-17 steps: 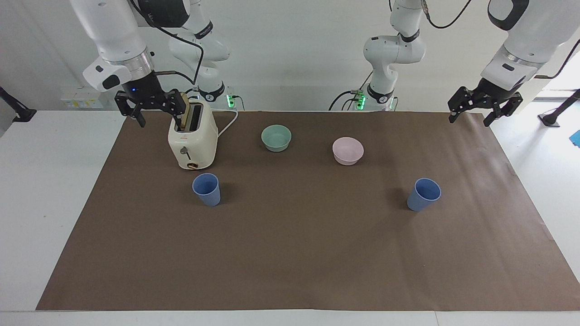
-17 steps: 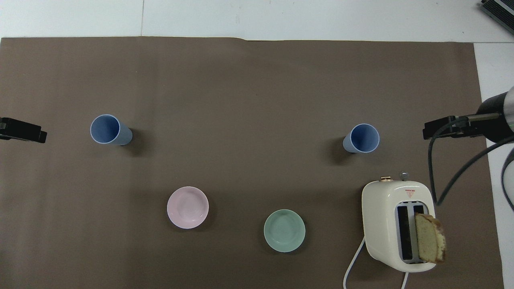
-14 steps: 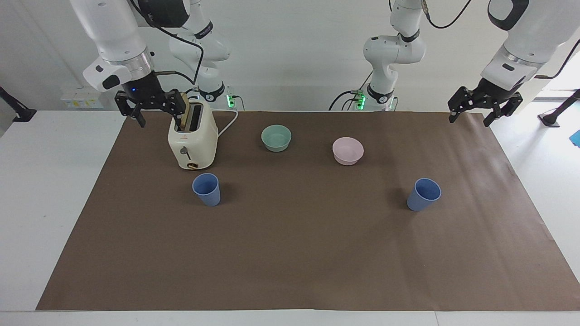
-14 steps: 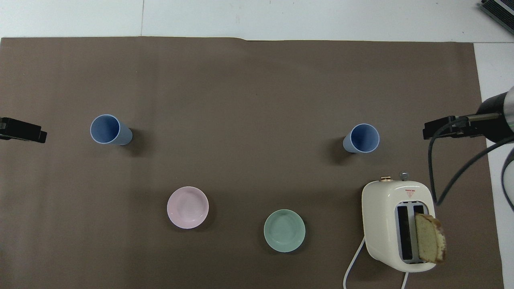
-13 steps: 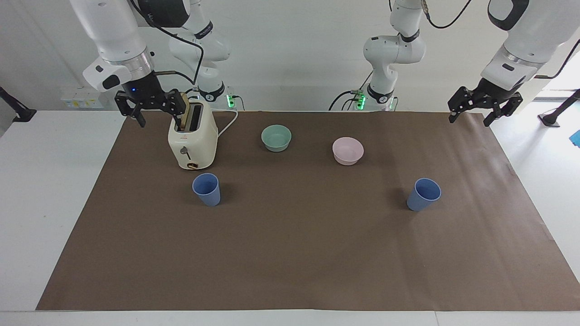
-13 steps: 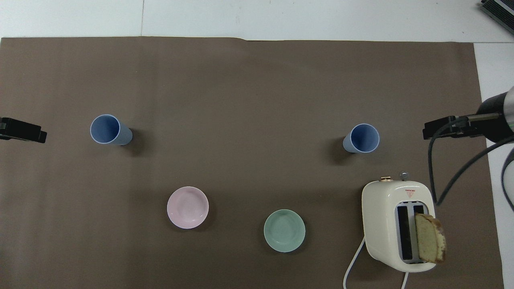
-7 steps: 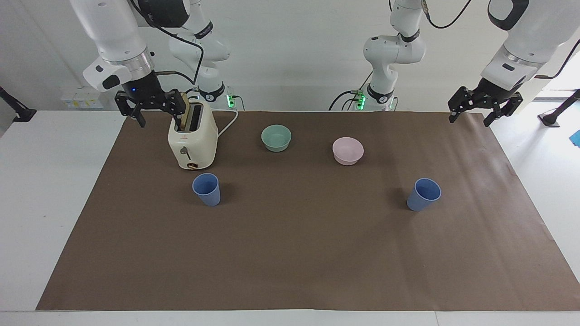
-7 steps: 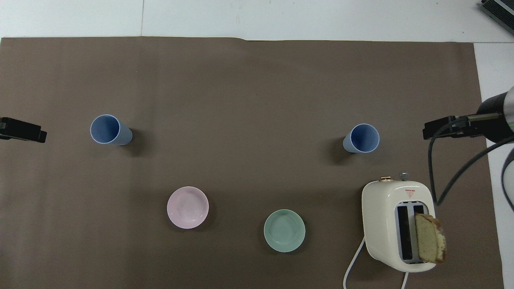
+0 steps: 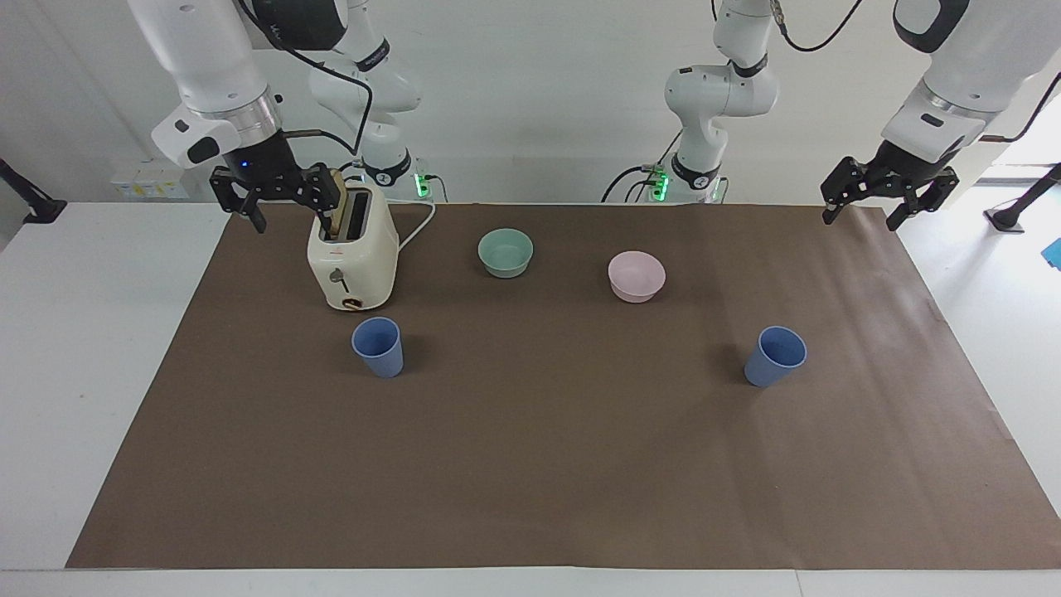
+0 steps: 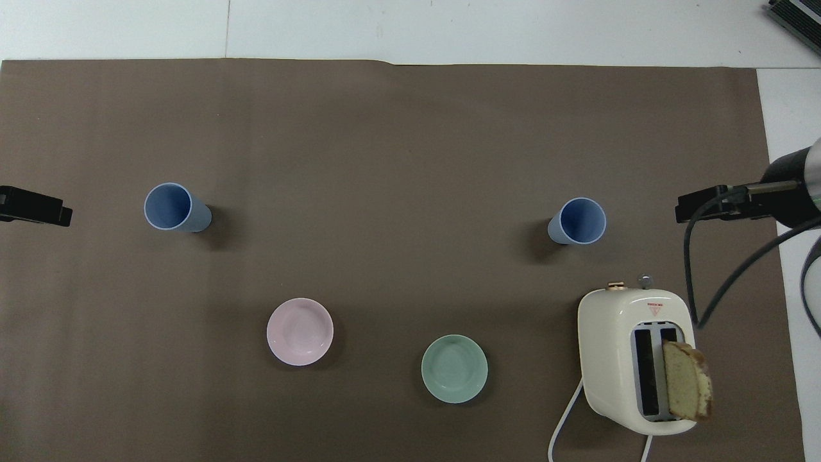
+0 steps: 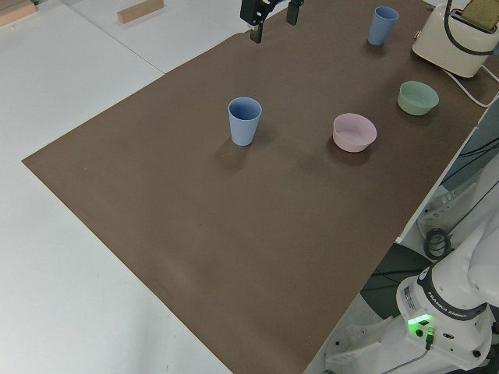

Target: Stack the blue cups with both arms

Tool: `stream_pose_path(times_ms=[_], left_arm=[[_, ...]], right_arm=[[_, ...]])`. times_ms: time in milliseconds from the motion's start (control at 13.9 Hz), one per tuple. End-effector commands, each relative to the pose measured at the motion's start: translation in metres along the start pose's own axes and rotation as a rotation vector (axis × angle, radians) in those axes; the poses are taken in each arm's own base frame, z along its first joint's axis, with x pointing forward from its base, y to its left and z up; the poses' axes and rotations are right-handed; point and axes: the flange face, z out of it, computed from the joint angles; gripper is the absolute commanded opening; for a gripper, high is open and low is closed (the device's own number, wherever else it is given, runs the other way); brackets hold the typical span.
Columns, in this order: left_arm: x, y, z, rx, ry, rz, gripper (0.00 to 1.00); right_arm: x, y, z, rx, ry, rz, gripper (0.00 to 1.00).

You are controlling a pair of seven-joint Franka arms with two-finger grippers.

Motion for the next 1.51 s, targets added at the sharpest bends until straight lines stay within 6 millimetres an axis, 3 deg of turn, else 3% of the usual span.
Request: stream_pose_path(times_ms=[0, 1434], left_arm=[[-0.0015, 0.0003, -0.0064, 0.007, 0.009, -0.013, 1.00], [-0.0059, -0.0034, -0.0055, 0.004, 0.007, -0.006, 1.00]], right_arm=[[-0.0048, 0.0018, -0.0016, 0.008, 0.008, 0.019, 1.00], [-0.0053, 0.0011, -0.0017, 0.006, 0.008, 0.014, 1.00]])
